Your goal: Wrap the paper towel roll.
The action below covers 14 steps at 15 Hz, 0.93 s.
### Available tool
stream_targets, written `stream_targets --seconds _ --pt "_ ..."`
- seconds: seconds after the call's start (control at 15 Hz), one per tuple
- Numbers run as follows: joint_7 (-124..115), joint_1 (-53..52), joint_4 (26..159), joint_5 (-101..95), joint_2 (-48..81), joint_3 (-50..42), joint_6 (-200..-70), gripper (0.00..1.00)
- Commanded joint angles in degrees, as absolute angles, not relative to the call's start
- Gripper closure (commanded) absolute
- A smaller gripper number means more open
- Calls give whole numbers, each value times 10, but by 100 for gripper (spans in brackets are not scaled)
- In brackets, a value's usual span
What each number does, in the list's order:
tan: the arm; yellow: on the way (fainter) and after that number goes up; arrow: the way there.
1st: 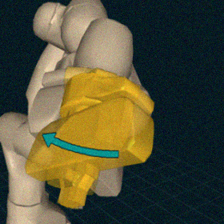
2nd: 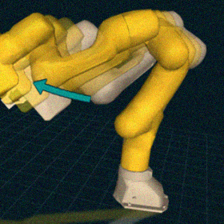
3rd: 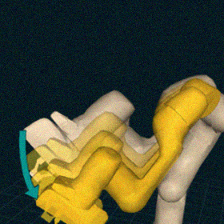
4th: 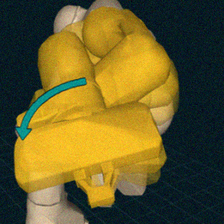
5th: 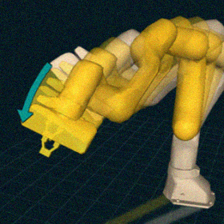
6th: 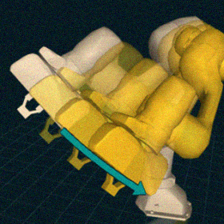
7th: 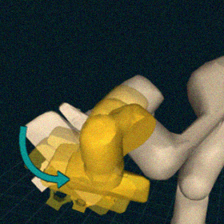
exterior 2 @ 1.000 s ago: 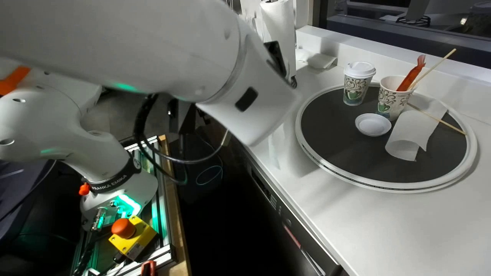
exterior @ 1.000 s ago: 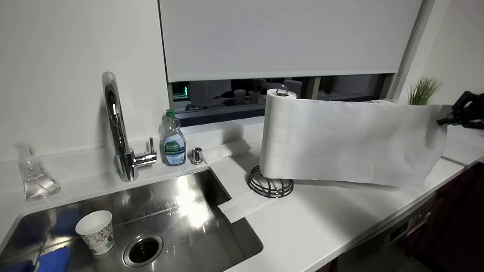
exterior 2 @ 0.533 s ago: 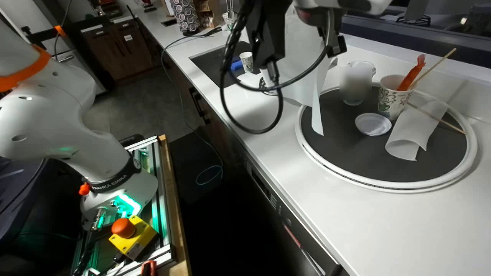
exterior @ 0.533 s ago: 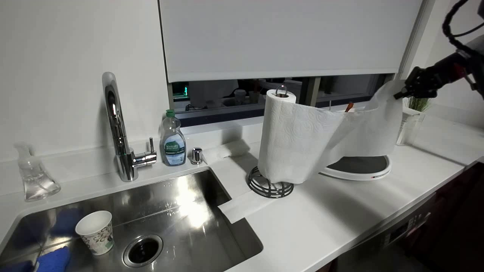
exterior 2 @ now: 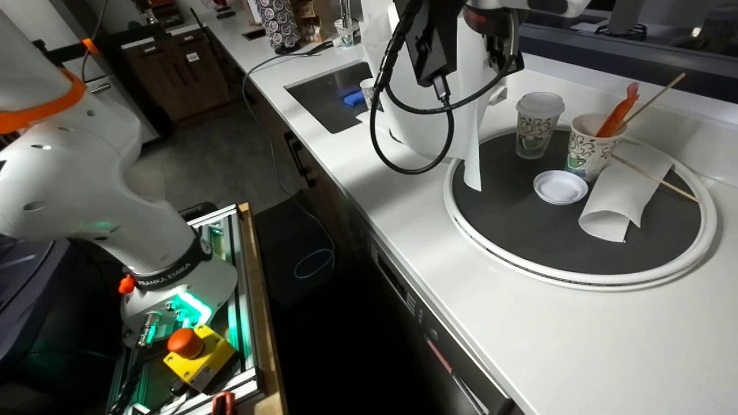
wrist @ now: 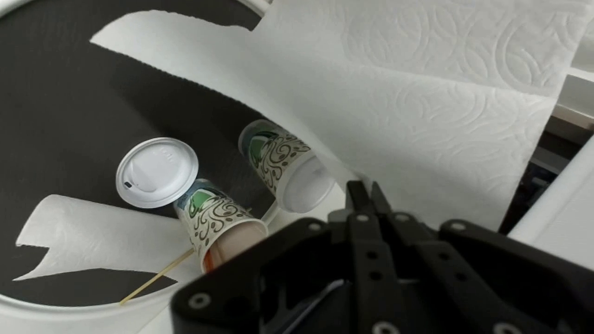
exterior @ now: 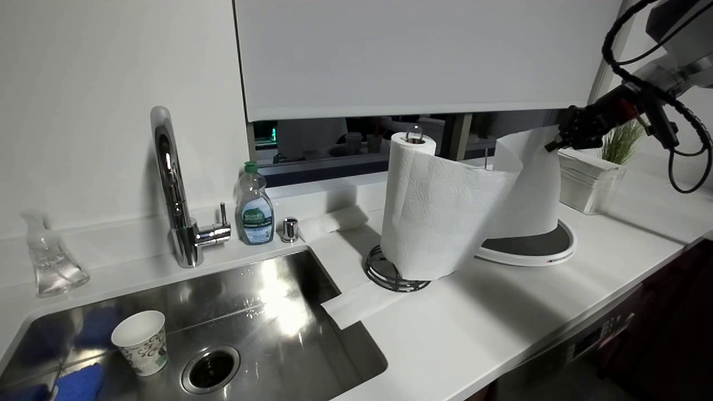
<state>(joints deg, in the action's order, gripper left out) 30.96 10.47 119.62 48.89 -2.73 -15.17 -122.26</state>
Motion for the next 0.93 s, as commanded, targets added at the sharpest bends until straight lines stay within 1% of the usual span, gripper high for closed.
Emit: stream_targets --seconds 0.0,0.2,0.53,0.6,0.67,0.87 --pt "348 89 1140 558 15 -125 -1239 100" --pt "352 74 1040 560 78 -90 -1256 100" --pt "272 45 863 463 207 -38 -1303 100" --pt "308 65 942 495 144 -34 -1296 100" --pt "300 64 922 489 161 -25 -1298 99" --pt "301 69 922 489 161 -24 -1298 99"
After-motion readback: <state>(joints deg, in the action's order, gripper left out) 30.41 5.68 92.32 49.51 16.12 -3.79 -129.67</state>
